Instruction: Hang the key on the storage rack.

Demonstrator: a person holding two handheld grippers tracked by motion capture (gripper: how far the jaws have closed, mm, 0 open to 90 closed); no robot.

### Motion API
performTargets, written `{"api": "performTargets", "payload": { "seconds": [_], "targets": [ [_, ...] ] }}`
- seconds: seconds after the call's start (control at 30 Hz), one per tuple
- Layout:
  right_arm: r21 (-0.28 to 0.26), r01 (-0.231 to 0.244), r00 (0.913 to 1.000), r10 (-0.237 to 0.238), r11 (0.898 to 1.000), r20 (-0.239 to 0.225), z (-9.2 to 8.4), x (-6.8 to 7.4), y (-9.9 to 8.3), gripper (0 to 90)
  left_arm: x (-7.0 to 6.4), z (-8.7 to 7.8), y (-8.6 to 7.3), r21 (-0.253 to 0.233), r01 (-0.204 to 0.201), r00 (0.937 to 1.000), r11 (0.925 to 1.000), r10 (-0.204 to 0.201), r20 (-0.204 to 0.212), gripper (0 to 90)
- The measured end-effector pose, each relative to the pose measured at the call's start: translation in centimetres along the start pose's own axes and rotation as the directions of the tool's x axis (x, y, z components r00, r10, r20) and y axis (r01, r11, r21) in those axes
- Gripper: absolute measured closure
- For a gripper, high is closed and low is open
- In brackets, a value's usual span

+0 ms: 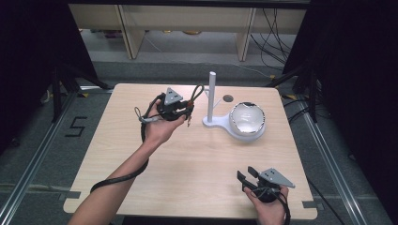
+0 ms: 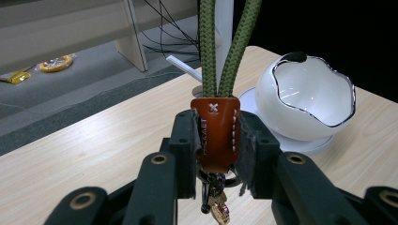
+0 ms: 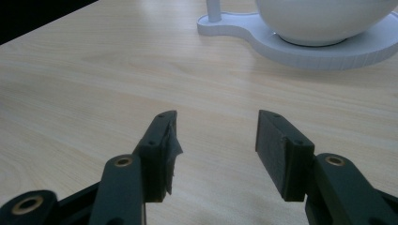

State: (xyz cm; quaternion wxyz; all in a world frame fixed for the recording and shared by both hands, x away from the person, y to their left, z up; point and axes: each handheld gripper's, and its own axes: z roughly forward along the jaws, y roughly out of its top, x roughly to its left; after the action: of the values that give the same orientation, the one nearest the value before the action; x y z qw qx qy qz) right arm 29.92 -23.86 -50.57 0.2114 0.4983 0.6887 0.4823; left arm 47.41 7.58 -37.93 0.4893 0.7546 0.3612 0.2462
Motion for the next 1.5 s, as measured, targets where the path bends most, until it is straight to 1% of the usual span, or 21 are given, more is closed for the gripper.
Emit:
{"api": "performTargets", "payload": {
  "seconds": [0.07, 0.1, 0.17, 0.23, 0.43, 0.47, 0.57, 0.67, 0.7, 0.73, 0.8, 0.87, 0.97, 1.0, 1.03, 1.07, 1.23, 1.27, 1.33, 1.47, 1.5],
  "targets": [
    [0.003, -0.008, 1.0, 0.008, 1.0, 0.006, 0.0, 0.1, 0.0, 49.5, 0.1, 0.2, 0.0, 0.003, -0.004, 1.0, 1.0, 0.004, -0.001, 69.0],
    [-0.005, 0.014, 0.9999, -0.014, 1.0, 0.001, 0.0, -0.1, 0.0, 49.5, 0.1, 0.2, 0.0, 0.004, 0.002, 1.0, 1.0, -0.002, -0.003, 69.0],
    [0.005, -0.014, 0.9999, 0.014, 1.0, 0.001, 0.0, 0.1, 0.0, 49.5, 0.2, 0.4, -0.1, 0.009, 0.0, 1.0, 1.0, 0.0, -0.004, 69.0],
    [-0.001, 0.002, 1.0, -0.002, 1.0, 0.002, 0.0, 0.0, 0.0, 49.5, 0.1, 0.5, -0.1, 0.008, 0.007, 0.9999, 0.9999, -0.007, -0.008, 69.0],
    [-0.001, 0.003, 1.0, -0.003, 1.0, -0.001, 0.0, -0.1, 0.0, 49.5, 0.1, 0.8, -0.1, 0.016, 0.008, 0.9999, 0.9998, -0.008, -0.007, 69.0],
    [-0.002, 0.013, 0.9999, -0.013, 1.0, -0.003, 0.0, -0.2, 0.0, 49.5, 0.1, 0.9, -0.1, 0.019, 0.004, 1.0, 0.9998, -0.003, -0.009, 69.0],
    [0.0, 0.002, 1.0, -0.002, 1.0, -0.002, 0.0, -0.1, 0.0, 49.5, 0.1, 1.2, -0.1, 0.02, 0.015, 0.9998, 0.9997, -0.015, -0.011, 68.9],
    [0.0, 0.002, 1.0, -0.002, 1.0, -0.001, 0.0, -0.1, 0.0, 49.5, 0.1, 1.3, -0.1, 0.022, 0.014, 0.9999, 0.9997, -0.013, -0.01, 69.0],
    [-0.004, 0.019, 0.9998, -0.019, 1.0, 0.0, 0.1, -0.3, 0.0, 49.5, 0.1, 1.4, -0.1, 0.023, 0.015, 0.9998, 0.9996, -0.015, -0.012, 69.0],
    [-0.006, 0.014, 0.9999, -0.014, 1.0, -0.007, 0.1, -0.2, 0.0, 49.5, 0.2, 1.5, -0.1, 0.028, 0.02, 0.9997, 0.9994, -0.02, -0.014, 68.9],
    [0.002, 0.016, 0.9999, -0.016, 1.0, 0.001, 0.1, -0.2, 0.0, 49.5, 0.3, 1.6, -0.1, 0.04, 0.012, 0.9998, 0.9991, -0.011, -0.016, 68.9],
    [-0.004, 0.036, 0.9993, -0.036, 0.999, 0.01, 0.1, -0.3, 0.0, 49.5, 0.2, 1.8, -0.1, 0.034, 0.02, 0.9997, 0.9992, -0.019, -0.018, 68.9],
    [-0.012, 0.011, 0.9999, -0.011, 1.0, -0.005, 0.1, -0.2, 0.0, 49.5, 0.2, 2.0, -0.1, 0.035, 0.029, 0.9995, 0.999, -0.028, -0.017, 68.9],
    [-0.009, 0.016, 0.9999, -0.016, 1.0, -0.003, 0.2, -0.3, 0.0, 49.5, 0.2, 2.0, -0.1, 0.038, 0.027, 0.9995, 0.9989, -0.027, -0.017, 68.9],
    [0.007, -0.049, 0.9988, 0.049, 0.999, 0.009, 0.0, 0.2, -0.1, 49.5, 0.2, 2.1, -0.1, 0.038, 0.027, 0.9995, 0.9989, -0.026, -0.016, 68.9],
    [0.005, -0.034, 0.9994, 0.034, 0.999, 0.004, 0.0, 0.1, -0.1, 49.5, 0.3, 2.2, -0.2, 0.045, 0.022, 0.9996, 0.9988, -0.021, -0.017, 68.9],
    [0.005, -0.033, 0.9994, 0.033, 0.999, 0.006, 0.1, 0.0, -0.1, 49.5, 0.3, 2.5, -0.3, 0.051, 0.036, 0.9992, 0.9981, -0.035, -0.019, 68.9],
    [0.003, -0.013, 0.9999, 0.013, 1.0, 0.002, 0.1, -0.2, -0.1, 49.5, 0.2, 2.7, -0.4, 0.054, 0.037, 0.9992, 0.9979, -0.037, -0.017, 68.8],
    [0.002, -0.002, 1.0, 0.002, 1.0, 0.002, 0.1, -0.2, -0.1, 49.5, 0.2, 2.8, -0.5, 0.059, 0.036, 0.9993, 0.9976, -0.035, -0.016, 68.8],
    [0.0, -0.003, 1.0, 0.003, 1.0, 0.004, 0.1, -0.2, -0.1, 49.5, 0.2, 3.0, -0.6, 0.059, 0.042, 0.9991, 0.9974, -0.041, -0.013, 68.8],
    [0.0, -0.012, 0.9999, 0.012, 1.0, 0.003, 0.1, -0.2, -0.1, 49.5, 0.2, 3.0, -0.6, 0.063, 0.042, 0.999, 0.9971, -0.041, -0.016, 68.8]
  ]
}}
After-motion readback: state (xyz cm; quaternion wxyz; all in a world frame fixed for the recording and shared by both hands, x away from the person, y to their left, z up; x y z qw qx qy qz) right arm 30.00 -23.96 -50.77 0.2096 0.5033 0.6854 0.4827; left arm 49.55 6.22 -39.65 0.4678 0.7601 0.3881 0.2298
